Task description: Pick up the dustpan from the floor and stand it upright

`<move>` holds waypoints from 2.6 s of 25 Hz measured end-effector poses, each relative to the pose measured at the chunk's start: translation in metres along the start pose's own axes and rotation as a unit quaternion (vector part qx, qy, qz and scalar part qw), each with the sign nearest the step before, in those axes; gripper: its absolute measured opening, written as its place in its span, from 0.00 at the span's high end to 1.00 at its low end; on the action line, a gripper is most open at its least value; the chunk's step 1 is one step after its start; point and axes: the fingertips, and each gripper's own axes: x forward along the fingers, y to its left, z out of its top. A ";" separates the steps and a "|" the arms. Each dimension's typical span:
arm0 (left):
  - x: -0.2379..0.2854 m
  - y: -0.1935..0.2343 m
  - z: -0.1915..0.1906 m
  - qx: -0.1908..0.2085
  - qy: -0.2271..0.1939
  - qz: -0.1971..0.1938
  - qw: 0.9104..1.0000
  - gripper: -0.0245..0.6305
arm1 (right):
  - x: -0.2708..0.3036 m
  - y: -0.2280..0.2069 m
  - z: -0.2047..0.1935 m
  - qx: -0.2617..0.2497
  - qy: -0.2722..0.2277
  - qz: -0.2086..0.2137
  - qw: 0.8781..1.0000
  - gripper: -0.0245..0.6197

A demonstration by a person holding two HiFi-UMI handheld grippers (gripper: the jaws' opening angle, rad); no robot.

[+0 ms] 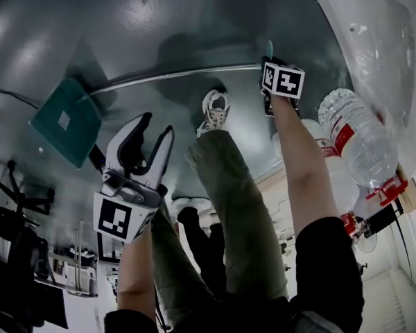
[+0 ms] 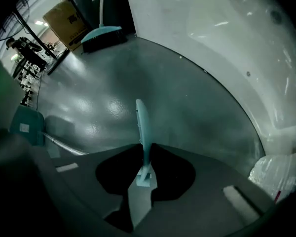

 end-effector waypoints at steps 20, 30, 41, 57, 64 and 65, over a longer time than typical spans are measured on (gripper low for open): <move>-0.138 -0.011 0.127 0.064 -0.046 0.002 0.997 0.71 | -0.238 0.079 0.095 -0.063 -0.133 -0.041 0.988 0.86; -0.217 0.001 0.171 0.077 -0.079 0.017 0.994 0.78 | -0.340 0.118 0.151 -0.131 -0.182 -0.086 0.971 0.85; -0.281 0.010 0.204 0.071 -0.113 0.052 0.990 0.82 | -0.442 0.147 0.226 -0.215 -0.233 -0.127 0.940 0.84; -0.284 -0.010 0.224 0.040 -0.139 0.082 0.986 0.84 | -0.532 0.120 0.316 -0.289 -0.255 -0.191 0.903 0.83; -0.272 -0.014 0.238 0.038 -0.143 0.089 0.985 0.85 | -0.547 0.092 0.350 -0.299 -0.268 -0.204 0.893 0.83; -0.269 -0.014 0.240 0.038 -0.144 0.090 0.985 0.85 | -0.550 0.088 0.355 -0.301 -0.271 -0.207 0.891 0.83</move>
